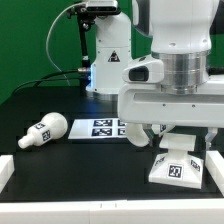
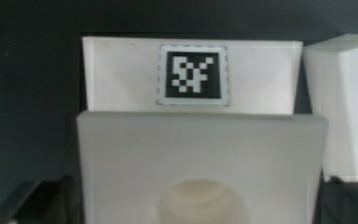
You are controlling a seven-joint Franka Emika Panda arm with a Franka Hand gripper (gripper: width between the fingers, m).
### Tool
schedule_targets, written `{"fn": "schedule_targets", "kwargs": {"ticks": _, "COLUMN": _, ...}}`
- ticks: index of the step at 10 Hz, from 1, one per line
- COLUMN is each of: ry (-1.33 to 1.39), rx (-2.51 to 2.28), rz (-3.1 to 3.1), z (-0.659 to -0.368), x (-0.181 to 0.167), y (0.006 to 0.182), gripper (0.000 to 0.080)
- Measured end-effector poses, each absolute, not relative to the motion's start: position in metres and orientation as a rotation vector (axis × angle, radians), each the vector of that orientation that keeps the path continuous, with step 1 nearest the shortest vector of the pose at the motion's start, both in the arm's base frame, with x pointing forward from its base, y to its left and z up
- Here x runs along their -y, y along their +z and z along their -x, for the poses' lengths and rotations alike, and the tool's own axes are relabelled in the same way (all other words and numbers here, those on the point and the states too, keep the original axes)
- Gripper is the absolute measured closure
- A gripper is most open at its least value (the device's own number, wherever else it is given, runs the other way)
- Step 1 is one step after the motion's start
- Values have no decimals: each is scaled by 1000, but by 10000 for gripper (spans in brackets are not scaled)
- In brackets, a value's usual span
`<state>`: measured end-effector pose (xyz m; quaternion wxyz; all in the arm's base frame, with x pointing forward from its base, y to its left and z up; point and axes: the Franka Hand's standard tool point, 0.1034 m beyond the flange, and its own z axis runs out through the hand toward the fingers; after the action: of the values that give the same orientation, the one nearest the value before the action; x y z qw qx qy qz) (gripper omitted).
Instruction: Assemble lamp
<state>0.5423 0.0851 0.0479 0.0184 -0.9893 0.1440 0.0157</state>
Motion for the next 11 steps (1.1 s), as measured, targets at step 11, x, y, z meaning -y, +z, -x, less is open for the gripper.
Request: {"fn": "schedule_targets", "kwargs": {"ticks": 11, "ry": -139, "rx": 114, "rz": 3085, "z": -589, "x": -90, "y": 51, "gripper": 268}}
